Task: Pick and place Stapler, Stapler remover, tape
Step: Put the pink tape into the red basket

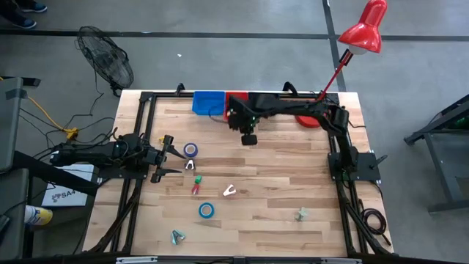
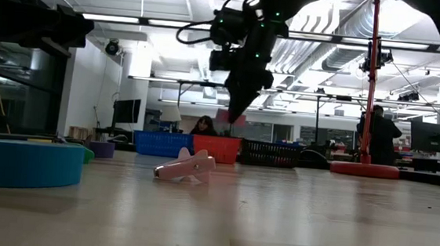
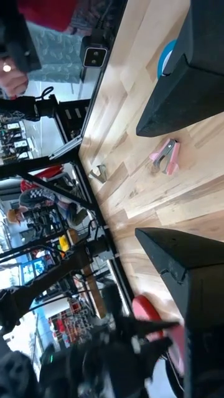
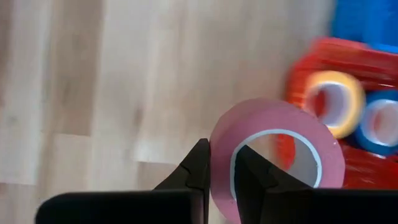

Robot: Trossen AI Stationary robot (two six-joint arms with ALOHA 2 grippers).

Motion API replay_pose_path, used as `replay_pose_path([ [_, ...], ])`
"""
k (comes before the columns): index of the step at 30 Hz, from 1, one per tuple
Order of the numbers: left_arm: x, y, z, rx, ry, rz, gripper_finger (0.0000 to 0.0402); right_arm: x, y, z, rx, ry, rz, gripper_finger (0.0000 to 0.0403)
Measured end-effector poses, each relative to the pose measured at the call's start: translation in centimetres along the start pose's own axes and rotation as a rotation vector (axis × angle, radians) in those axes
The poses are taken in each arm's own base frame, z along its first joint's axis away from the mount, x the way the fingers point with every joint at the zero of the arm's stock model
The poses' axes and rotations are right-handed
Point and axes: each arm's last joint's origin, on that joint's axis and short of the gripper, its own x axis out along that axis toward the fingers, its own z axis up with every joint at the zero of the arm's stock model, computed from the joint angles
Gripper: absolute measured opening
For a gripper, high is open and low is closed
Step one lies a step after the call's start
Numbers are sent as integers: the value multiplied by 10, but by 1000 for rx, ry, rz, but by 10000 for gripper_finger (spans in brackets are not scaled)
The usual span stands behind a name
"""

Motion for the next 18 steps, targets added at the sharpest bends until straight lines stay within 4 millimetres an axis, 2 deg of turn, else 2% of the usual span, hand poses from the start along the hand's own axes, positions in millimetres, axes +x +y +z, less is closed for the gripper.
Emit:
replay_pose_path([
  [10,0,0,0,0,0,0,247,-24,-59,-18,-65,-55,-45,33],
  [18,0,0,0,0,0,1,247,-31,-96,-33,152,-147,-86,33],
])
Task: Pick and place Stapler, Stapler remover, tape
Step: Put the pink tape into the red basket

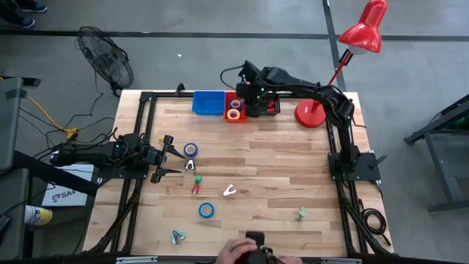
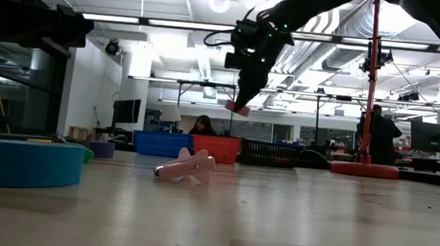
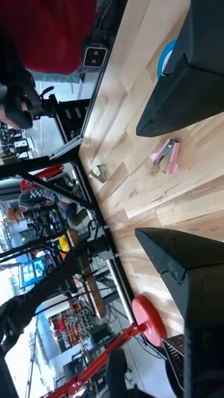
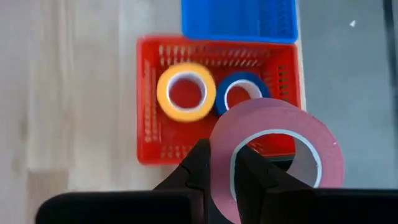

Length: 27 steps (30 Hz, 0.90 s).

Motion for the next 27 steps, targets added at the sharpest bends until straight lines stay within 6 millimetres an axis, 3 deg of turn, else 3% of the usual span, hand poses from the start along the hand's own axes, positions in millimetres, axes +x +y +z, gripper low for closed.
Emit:
replay_pose_path([
  [10,0,0,0,0,0,1,247,1,-19,6,264,-214,129,33],
  [21,0,0,0,0,1,3,247,41,-30,4,522,-233,145,33],
  [27,0,0,0,0,1,3,247,53,-33,-1,684,-207,164,33],
])
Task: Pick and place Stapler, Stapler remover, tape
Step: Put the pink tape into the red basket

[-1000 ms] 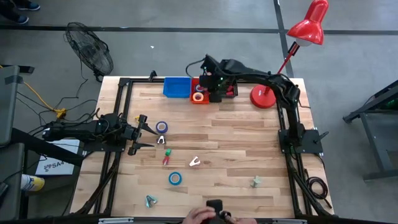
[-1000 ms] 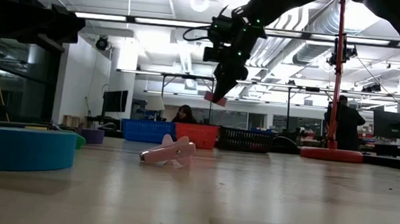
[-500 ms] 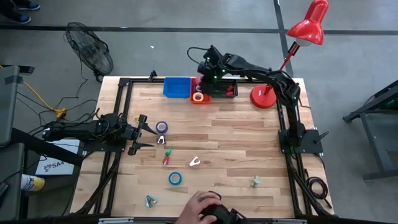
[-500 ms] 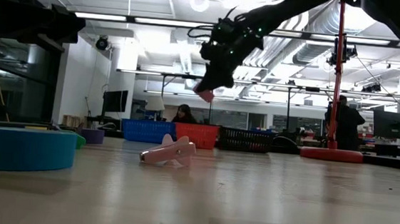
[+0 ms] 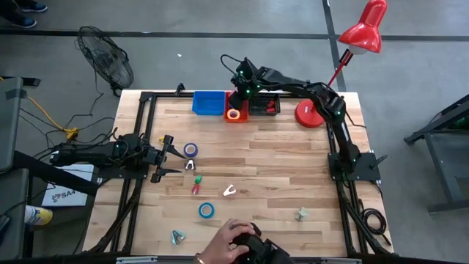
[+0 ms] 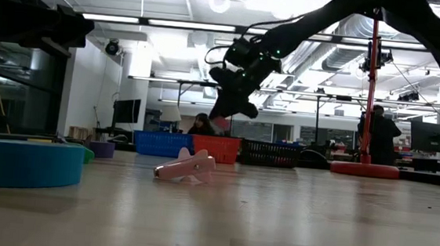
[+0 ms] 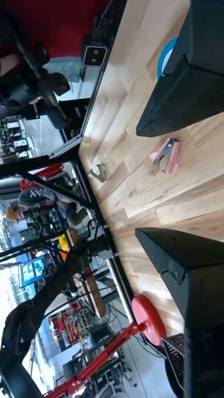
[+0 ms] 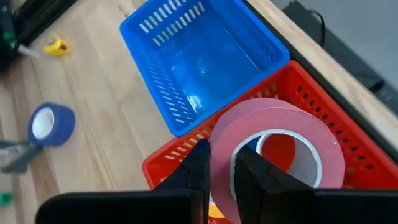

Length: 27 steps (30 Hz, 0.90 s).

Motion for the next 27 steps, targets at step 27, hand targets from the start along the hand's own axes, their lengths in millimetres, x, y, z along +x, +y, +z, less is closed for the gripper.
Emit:
replay_pose_path([
  [27,0,0,0,0,-1,-4,247,13,-11,-1,232,-34,-68,62],
])
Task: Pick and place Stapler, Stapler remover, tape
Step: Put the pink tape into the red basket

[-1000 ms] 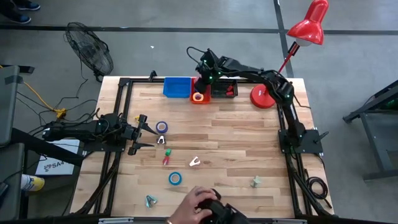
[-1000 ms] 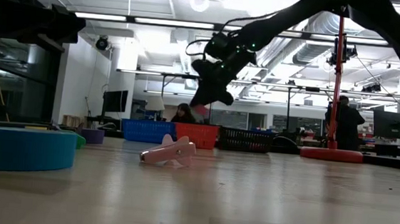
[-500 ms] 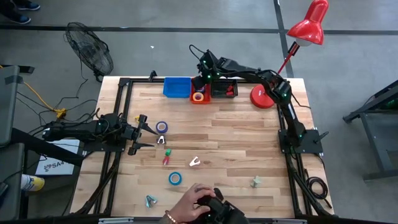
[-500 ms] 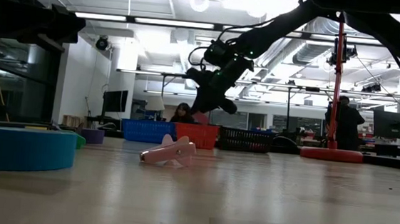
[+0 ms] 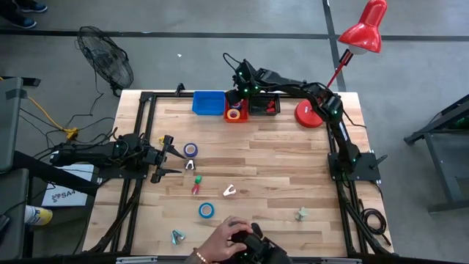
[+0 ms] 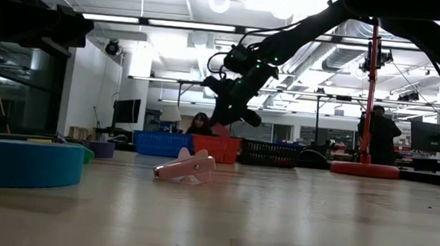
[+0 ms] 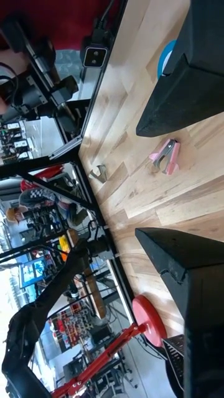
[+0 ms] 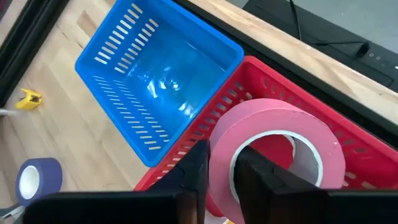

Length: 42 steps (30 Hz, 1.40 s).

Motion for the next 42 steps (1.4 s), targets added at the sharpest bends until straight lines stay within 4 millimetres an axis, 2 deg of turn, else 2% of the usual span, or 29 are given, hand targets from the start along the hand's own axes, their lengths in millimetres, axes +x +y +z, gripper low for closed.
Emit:
replay_pose_path([
  [8,0,0,0,0,0,0,247,0,0,0,0,4,10,107],
  [14,0,0,0,0,1,1,247,0,0,0,-4,2,5,124],
  [42,0,0,0,0,1,4,247,0,0,-1,-123,13,22,126],
])
